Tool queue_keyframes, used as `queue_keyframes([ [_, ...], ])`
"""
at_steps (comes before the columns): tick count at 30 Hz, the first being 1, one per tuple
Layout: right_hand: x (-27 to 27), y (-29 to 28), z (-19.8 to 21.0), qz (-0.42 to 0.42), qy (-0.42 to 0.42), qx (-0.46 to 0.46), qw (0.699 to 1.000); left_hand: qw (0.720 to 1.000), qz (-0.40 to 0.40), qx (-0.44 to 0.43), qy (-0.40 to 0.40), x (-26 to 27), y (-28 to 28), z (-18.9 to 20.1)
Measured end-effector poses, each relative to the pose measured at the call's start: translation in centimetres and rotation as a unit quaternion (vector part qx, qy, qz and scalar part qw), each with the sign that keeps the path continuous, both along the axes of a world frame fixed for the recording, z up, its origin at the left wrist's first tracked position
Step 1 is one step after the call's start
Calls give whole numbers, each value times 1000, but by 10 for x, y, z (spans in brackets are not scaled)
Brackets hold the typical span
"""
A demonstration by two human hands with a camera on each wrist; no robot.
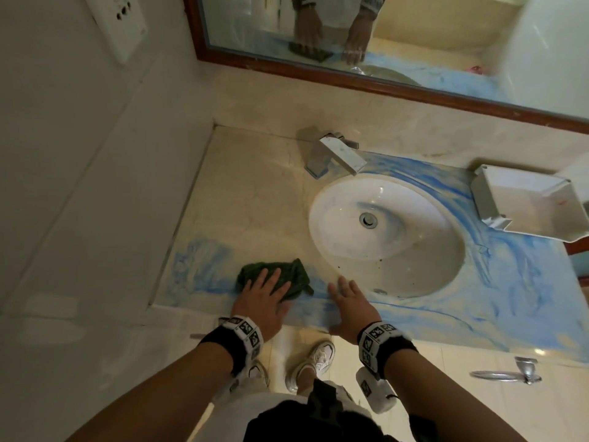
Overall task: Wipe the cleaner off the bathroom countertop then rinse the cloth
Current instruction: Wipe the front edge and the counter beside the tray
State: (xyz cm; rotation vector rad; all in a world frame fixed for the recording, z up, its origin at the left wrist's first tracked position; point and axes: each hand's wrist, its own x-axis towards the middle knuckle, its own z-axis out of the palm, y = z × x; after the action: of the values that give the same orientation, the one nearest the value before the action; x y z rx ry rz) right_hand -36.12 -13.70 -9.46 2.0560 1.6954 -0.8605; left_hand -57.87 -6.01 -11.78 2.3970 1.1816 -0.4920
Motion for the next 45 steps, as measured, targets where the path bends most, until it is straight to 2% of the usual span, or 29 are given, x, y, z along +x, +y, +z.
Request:
queue_keyframes([
  [3,4,1,1,-7,8,-3,1000,999,33,10,-6,-36,17,-2],
  [7,3,0,2,-9,2,0,1000,997,66,11,43,-71,29,-1],
  [11,4,-1,3,-7,-7,1,1000,995,89,7,42,-54,22,1],
  [15,1,0,5,-3,-20,-3,1000,999,21,0,49,-31,2,0],
  [19,-2,0,7,-2,-31,-9,999,999,-1,11,40,-45,1,-1],
  [23,-4,0,7,0,-32,-5,999,998,57,11,32,-76,15,0],
  [27,-5,0,8,1,-31,-12,999,994,96,3,56,-64,12,2],
  [32,-7,3,8,-3,-34,-20,999,999,19,0,42,-25,-21,2],
  [35,-8,3,8,-4,-36,-25,999,999,-3,-7,32,-28,-25,0],
  [38,-8,3,7,-8,-34,-26,999,999,35,13,14,-58,-10,-2],
  [41,-7,2,6,-13,-24,-23,999,994,91,17,52,-87,3,-2],
  [45,-6,2,5,-12,-20,-23,999,989,143,-10,47,-67,-3,5],
])
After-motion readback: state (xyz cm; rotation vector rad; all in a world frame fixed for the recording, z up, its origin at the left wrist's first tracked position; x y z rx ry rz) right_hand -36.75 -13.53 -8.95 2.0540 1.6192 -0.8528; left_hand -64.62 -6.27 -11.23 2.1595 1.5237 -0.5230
